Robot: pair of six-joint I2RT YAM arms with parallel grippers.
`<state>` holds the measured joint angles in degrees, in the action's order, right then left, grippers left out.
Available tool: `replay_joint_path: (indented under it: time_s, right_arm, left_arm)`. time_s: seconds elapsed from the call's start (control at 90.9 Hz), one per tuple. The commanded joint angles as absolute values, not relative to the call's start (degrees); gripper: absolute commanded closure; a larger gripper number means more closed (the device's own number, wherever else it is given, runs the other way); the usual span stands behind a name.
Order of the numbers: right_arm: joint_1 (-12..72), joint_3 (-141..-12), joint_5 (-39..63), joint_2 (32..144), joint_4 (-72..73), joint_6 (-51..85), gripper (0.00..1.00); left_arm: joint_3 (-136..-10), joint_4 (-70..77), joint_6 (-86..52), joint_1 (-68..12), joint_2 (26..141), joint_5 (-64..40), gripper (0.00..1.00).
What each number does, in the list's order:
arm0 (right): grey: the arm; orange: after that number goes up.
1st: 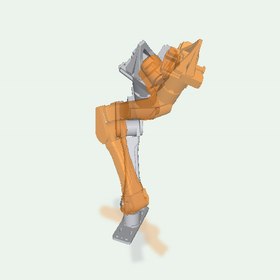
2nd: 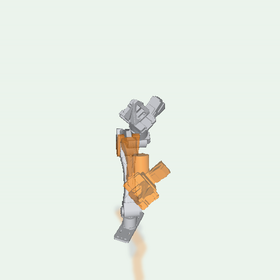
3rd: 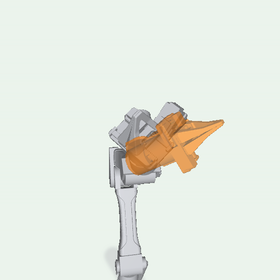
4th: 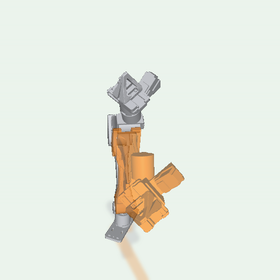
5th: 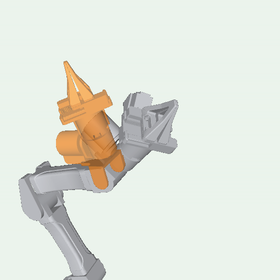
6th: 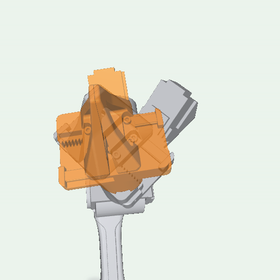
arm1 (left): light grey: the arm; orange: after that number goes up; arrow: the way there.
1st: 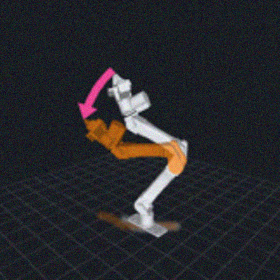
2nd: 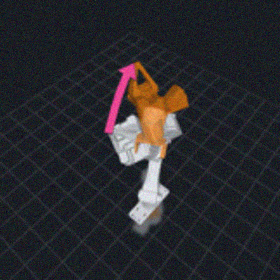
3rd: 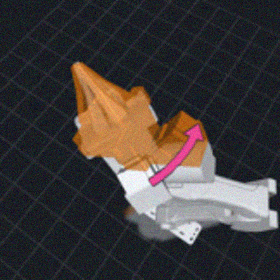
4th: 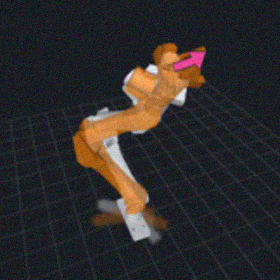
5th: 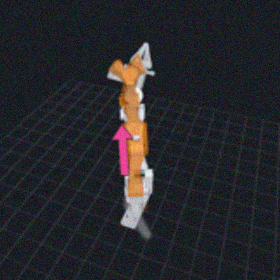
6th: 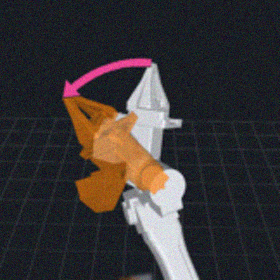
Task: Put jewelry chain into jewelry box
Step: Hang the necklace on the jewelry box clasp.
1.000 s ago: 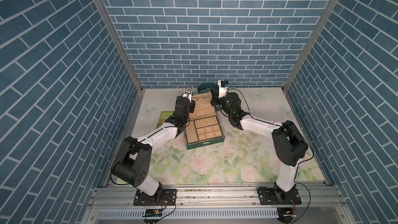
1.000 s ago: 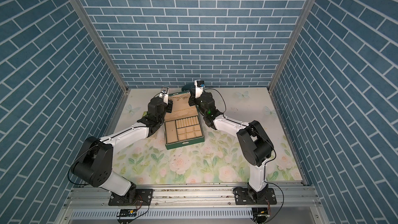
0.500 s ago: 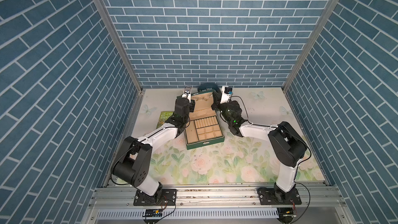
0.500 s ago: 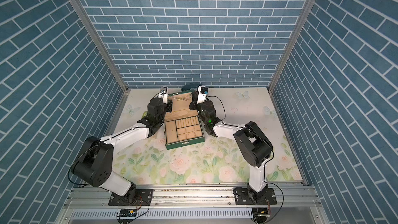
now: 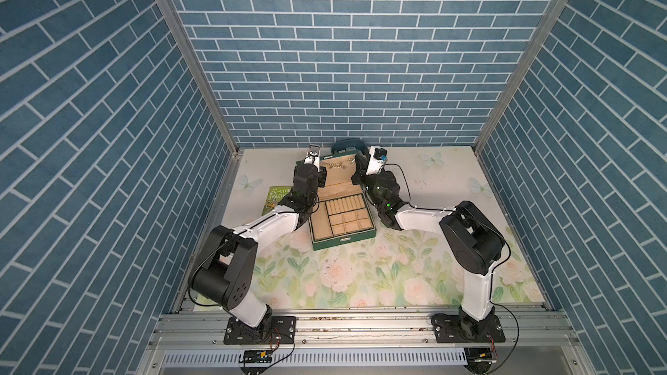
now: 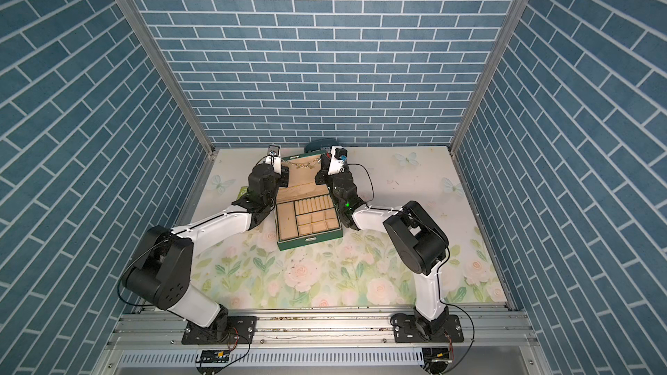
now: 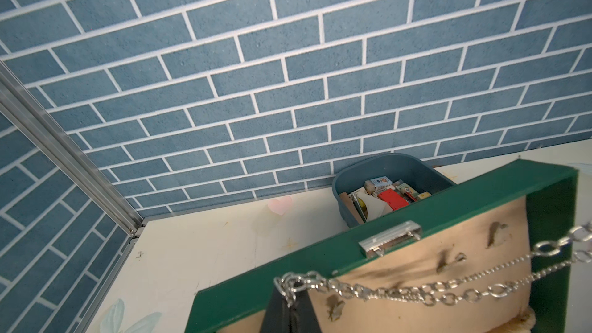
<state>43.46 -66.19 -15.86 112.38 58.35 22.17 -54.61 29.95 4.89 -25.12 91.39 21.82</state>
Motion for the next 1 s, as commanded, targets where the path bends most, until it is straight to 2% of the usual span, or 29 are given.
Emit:
replay_joint_path:
  time_s: [0.0, 0.99]
  right_arm:
    - [43.7, -68.5, -17.0, 113.4, 60.5, 23.7, 1.0]
    - [43.6, -72.3, -18.2, 117.2, 60.5, 24.8, 1.0]
  left_arm:
    - [-55.6, 31.6, 4.6, -24.7, 92.3, 22.8, 1.0]
    - [-54.1, 34.1, 3.4, -24.7, 92.5, 22.6, 1.0]
